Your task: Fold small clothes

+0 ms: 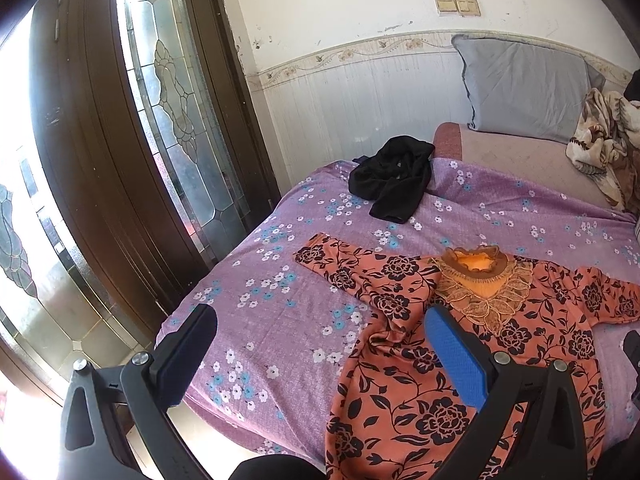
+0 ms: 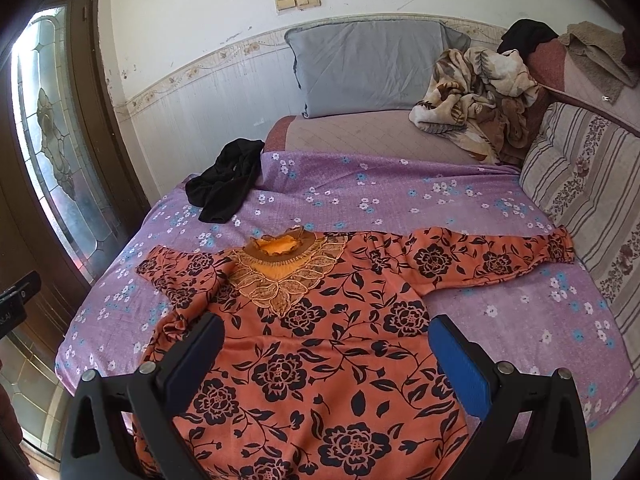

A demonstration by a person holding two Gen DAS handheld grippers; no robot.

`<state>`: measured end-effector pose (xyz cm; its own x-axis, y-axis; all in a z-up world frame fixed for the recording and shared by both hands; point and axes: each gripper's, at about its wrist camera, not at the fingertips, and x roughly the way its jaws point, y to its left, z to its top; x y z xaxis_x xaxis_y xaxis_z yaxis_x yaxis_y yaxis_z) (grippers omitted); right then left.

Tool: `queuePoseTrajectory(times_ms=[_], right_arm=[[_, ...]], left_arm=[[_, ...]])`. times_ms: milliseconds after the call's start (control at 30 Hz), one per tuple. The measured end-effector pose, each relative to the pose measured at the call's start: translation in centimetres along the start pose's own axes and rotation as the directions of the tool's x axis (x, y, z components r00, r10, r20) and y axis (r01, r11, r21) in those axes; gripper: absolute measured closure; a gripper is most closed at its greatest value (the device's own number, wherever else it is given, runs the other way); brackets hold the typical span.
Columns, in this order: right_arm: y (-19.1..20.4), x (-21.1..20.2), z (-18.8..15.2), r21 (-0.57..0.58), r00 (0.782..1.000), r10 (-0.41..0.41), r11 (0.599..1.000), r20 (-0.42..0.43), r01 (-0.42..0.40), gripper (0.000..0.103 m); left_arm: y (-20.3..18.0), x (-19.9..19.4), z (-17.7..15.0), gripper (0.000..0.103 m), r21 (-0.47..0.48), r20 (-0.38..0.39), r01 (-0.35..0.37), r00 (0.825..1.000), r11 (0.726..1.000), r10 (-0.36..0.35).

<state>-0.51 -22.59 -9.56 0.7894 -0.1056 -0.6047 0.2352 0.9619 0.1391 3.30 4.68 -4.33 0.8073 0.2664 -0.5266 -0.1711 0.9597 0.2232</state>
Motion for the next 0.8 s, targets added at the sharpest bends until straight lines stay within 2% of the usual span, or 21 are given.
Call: queuePoseTrajectory(times_ms=[133, 300, 333, 400, 500, 533, 567, 633, 700, 800], right_arm=[[-1.4, 2.5, 1.4, 0.039, 1.000, -0.019, 0.999, -0.004, 0.019, 0.000], [-6.2, 8.0, 2.7, 0.174, 1.000, -0.014, 0.985, 0.016, 0.011, 0.000], [-7.6, 9.5, 2.7, 0.203, 1.000, -0.002, 0.979, 0.008, 0.000, 0.000], [-10.7, 12.4, 2.4, 0.244, 1.000, 0.021, 0.970, -0.017, -0.017, 0.000], [-16.5, 15.0, 1.4, 0.350, 1.000, 0.005, 0.937, -0.005, -0.003, 0.000], [-18.8, 15.7, 1.1, 0.425, 1.000, -0.006, 0.905, -0.023, 0.015, 0.000], [-21.0, 16.3, 0.8, 0.520, 1.000, 0.006, 0.854, -0.029, 0.010, 0.000], [-25.7, 16.8, 0.2, 0.692, 0.998, 0.063, 0.719, 0.029, -0.065, 0.000], [-30.2, 16.9, -0.4, 0.793, 0.997, 0.048, 0.604, 0.069, -0.083, 0.000], [-36.2, 17.1, -0.9, 0.881, 0.995, -0.002, 0.464, 0.103, -0.090, 0.001]], left_arm=[[-2.5, 2.6, 0.8, 0.000, 0.025, -0.004, 0.020, 1.000, 0.999, -0.020], [-8.8, 9.6, 0.9, 0.000, 0.047, -0.116, 0.128, 0.986, 0.991, -0.122], [-10.7, 11.6, 0.6, 0.000, 0.058, -0.157, 0.154, 0.977, 0.986, -0.144], [-14.5, 15.6, -0.4, 0.000, 0.064, -0.252, 0.217, 0.948, 0.974, -0.194], [-20.1, 20.7, -3.2, 0.000, 0.127, -0.364, 0.247, 0.913, 0.961, -0.186], [-21.5, 21.9, -4.3, 0.000, 0.152, -0.382, 0.252, 0.907, 0.956, -0.178], [-22.5, 22.8, -5.4, 0.000, 0.176, -0.394, 0.251, 0.904, 0.952, -0.165], [-23.8, 24.2, -7.6, 0.000, 0.216, -0.435, 0.264, 0.888, 0.940, -0.150], [-23.5, 24.0, -7.8, 0.000, 0.187, -0.414, 0.273, 0.893, 0.944, -0.177], [-23.2, 24.3, -8.0, 0.000, 0.172, -0.434, 0.318, 0.874, 0.933, -0.218]])
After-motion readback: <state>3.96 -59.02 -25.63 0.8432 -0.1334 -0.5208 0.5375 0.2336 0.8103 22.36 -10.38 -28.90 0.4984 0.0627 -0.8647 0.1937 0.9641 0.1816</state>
